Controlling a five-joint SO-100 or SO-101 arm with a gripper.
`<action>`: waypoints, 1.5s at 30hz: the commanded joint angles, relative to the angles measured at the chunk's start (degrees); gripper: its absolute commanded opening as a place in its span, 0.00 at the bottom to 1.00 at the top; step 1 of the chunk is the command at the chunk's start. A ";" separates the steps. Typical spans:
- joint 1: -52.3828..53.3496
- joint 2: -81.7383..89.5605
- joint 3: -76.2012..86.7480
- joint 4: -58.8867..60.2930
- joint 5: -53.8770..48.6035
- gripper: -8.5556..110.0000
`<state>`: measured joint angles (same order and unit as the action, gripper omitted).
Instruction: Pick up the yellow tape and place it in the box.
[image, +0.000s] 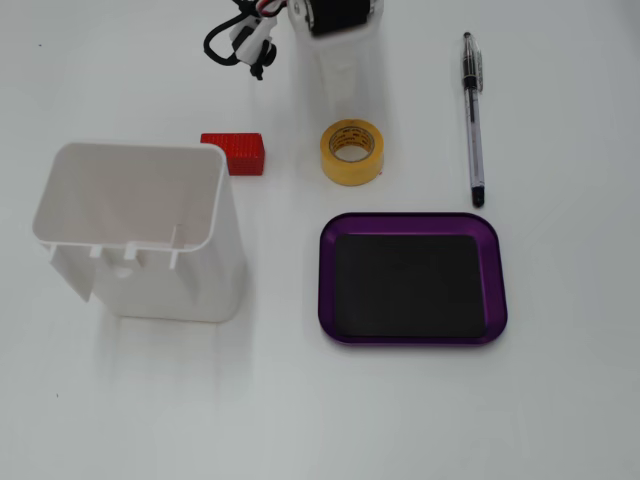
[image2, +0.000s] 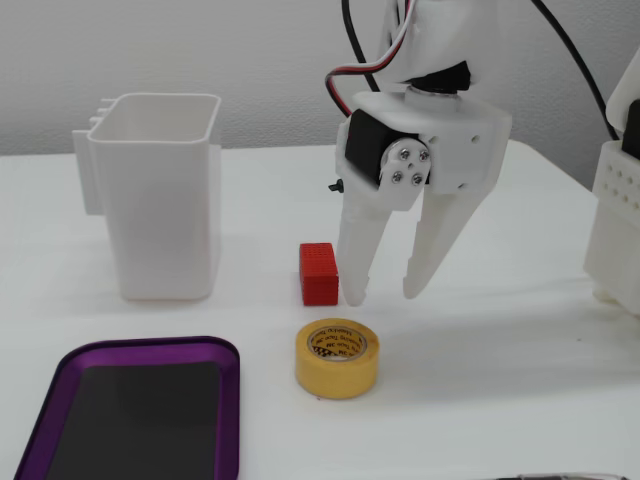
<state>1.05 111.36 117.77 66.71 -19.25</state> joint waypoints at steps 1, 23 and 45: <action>-2.11 0.09 -2.29 -1.49 2.11 0.18; -2.02 -0.09 8.53 -12.48 2.64 0.18; -2.20 0.09 15.64 -20.30 2.64 0.06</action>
<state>-0.70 111.09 133.77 46.67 -16.79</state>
